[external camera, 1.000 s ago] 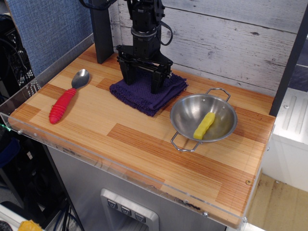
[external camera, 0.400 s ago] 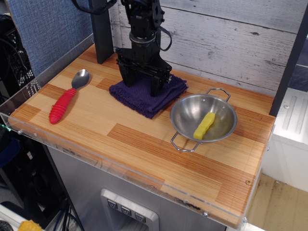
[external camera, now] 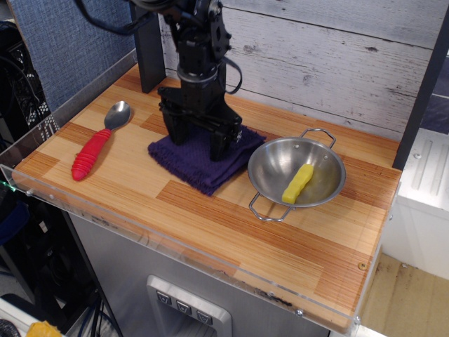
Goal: Push the towel to the board's front edge
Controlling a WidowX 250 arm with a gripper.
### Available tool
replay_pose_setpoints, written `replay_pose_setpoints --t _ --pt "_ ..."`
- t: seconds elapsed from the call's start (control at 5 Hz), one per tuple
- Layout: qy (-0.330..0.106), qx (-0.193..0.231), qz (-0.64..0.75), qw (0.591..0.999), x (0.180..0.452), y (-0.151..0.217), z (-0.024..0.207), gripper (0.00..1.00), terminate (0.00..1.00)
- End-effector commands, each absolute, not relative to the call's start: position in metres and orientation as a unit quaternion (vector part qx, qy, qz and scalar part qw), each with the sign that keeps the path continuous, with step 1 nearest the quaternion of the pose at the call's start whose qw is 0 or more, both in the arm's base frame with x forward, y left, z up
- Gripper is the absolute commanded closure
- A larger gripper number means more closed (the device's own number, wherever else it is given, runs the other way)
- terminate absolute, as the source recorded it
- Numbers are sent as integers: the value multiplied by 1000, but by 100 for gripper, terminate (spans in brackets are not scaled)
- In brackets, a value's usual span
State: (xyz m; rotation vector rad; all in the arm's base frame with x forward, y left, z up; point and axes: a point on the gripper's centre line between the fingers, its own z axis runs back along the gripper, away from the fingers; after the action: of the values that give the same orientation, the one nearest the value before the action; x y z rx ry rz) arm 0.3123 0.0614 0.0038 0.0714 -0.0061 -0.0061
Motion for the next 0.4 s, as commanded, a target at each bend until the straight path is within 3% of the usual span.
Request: replay_pose_setpoints --t 0.0,0.2 --pt "81 29 -1 996 235 59 -21 0 0" --pt "86 34 2 996 220 61 -18 0 0"
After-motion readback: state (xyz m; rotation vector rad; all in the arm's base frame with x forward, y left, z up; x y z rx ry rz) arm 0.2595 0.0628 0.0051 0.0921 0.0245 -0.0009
